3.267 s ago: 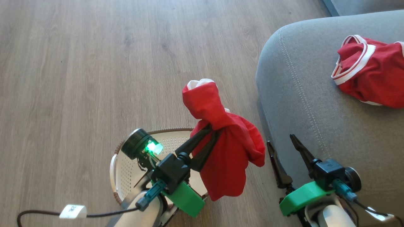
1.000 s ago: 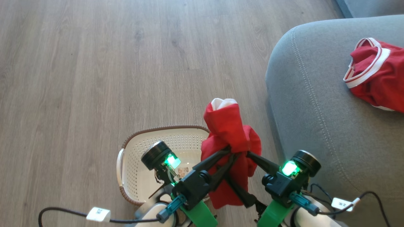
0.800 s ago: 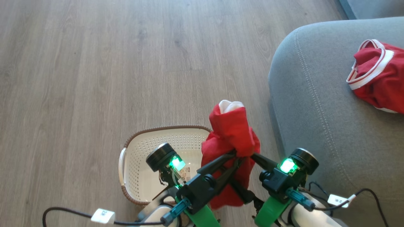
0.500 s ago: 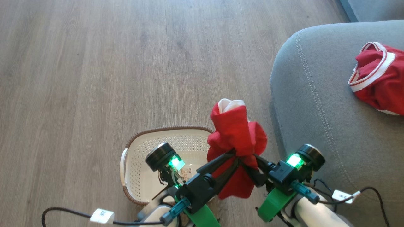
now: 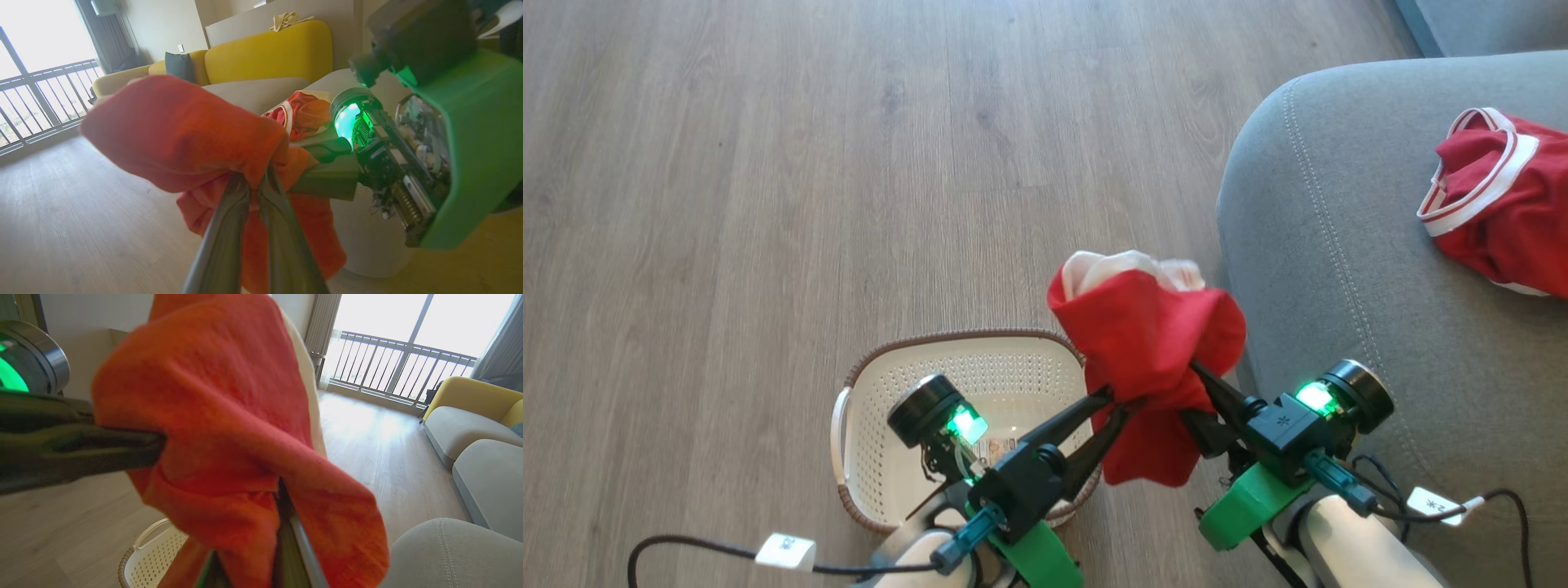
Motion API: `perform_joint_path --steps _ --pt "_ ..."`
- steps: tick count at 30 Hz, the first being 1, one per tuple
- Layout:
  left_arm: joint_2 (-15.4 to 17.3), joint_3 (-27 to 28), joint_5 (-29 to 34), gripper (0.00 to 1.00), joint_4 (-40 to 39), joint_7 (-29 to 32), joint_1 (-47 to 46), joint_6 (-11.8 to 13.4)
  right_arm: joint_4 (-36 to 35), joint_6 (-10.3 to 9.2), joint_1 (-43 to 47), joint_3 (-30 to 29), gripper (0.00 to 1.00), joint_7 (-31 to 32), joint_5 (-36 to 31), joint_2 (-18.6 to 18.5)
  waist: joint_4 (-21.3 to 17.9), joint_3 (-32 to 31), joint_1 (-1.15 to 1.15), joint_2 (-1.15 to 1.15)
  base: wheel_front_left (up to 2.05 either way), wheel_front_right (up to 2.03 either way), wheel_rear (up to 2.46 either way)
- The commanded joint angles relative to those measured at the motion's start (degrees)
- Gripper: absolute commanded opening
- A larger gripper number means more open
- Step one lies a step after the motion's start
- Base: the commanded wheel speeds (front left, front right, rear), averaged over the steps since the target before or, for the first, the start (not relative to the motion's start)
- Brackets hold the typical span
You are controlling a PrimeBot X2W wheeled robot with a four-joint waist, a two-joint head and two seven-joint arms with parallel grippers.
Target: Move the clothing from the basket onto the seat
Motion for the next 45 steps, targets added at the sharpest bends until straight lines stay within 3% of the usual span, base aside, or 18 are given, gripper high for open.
perform_joint_path --steps 1,7,8,9,10,11,31,45 --pt "-0.2 2.4 -0.6 0.0 -1.2 -0.3 -1.1 0.3 -2.7 -0.02 -0.7 0.3 0.0 -0.1 0.6 0.6 0.0 -0.1 0.0 0.0 0.0 0.0 0.0" --pt "-0.3 3.0 -0.5 0.0 0.9 -0.3 -0.7 0.2 -3.2 -0.02 -0.7 -0.3 0.0 -0.1 1.2 0.6 0.0 -0.4 0.0 0.0 0.0 0.0 0.0" --pt "-0.3 3.1 -0.5 0.12 1.4 -0.3 -0.6 0.3 -3.2 -0.02 -0.6 -0.4 0.0 -0.1 1.2 0.6 0.0 -0.4 0.0 0.0 0.0 0.0 0.0" --pt "-0.3 3.1 -0.5 0.12 1.4 -0.3 -0.6 0.3 -3.2 -0.02 -0.6 -0.4 0.0 -0.1 1.2 0.6 0.0 -0.4 0.0 0.0 0.0 0.0 0.0" --pt "-0.3 3.3 -0.5 0.42 1.7 -0.3 -0.6 0.4 -3.2 -0.02 -0.6 -0.5 0.0 -0.1 1.3 0.6 0.0 -0.4 0.0 0.0 0.0 0.0 0.0" --pt "-0.3 3.5 -0.1 1.0 2.1 -0.3 -0.4 0.8 -3.2 -0.02 -0.6 -0.6 0.0 -0.1 1.3 0.7 0.1 -0.5 0.0 0.0 0.0 0.0 0.0" --pt "1.3 4.2 -1.2 1.0 7.7 -0.3 2.8 1.1 -4.6 -0.02 -0.2 -4.7 0.0 -0.1 1.3 0.1 -0.7 -1.3 0.0 0.0 0.0 0.0 0.0" --pt "1.0 6.4 -1.8 1.0 4.8 -0.3 5.2 -0.3 -5.2 -0.02 0.5 -7.4 0.0 -0.1 0.8 0.3 -1.6 -0.8 0.0 0.0 0.0 0.0 0.0"
